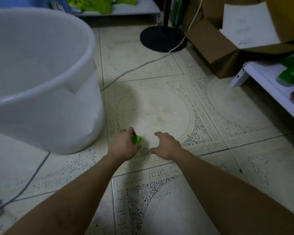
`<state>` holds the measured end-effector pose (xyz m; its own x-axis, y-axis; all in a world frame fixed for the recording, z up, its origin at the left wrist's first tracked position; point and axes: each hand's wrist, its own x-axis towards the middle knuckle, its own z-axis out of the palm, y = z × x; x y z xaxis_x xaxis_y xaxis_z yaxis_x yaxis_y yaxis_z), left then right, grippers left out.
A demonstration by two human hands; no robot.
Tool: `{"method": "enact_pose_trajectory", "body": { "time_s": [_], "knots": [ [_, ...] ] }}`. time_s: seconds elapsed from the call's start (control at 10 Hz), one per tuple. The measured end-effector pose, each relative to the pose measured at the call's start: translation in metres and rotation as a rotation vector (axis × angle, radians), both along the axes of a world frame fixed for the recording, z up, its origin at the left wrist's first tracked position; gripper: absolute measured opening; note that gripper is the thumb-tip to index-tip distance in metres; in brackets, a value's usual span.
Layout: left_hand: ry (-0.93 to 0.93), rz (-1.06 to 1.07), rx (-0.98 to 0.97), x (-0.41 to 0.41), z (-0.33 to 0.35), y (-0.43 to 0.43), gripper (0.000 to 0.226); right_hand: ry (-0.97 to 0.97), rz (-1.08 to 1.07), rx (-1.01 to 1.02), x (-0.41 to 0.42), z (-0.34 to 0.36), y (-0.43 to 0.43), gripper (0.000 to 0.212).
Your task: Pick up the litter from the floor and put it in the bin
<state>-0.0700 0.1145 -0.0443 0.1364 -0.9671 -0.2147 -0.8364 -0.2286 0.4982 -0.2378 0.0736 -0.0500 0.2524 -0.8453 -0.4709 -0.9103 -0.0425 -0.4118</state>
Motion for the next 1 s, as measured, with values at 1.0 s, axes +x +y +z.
{"method": "enact_pose_trajectory", "body": {
  "time_s": [1.0],
  "knots": [
    [-0.298,0.167,-0.286,0.210,0.226,-0.060,0.052,-0.419,0.145,-0.646,0.165,0.220,-0.082,0.070]
  ]
}}
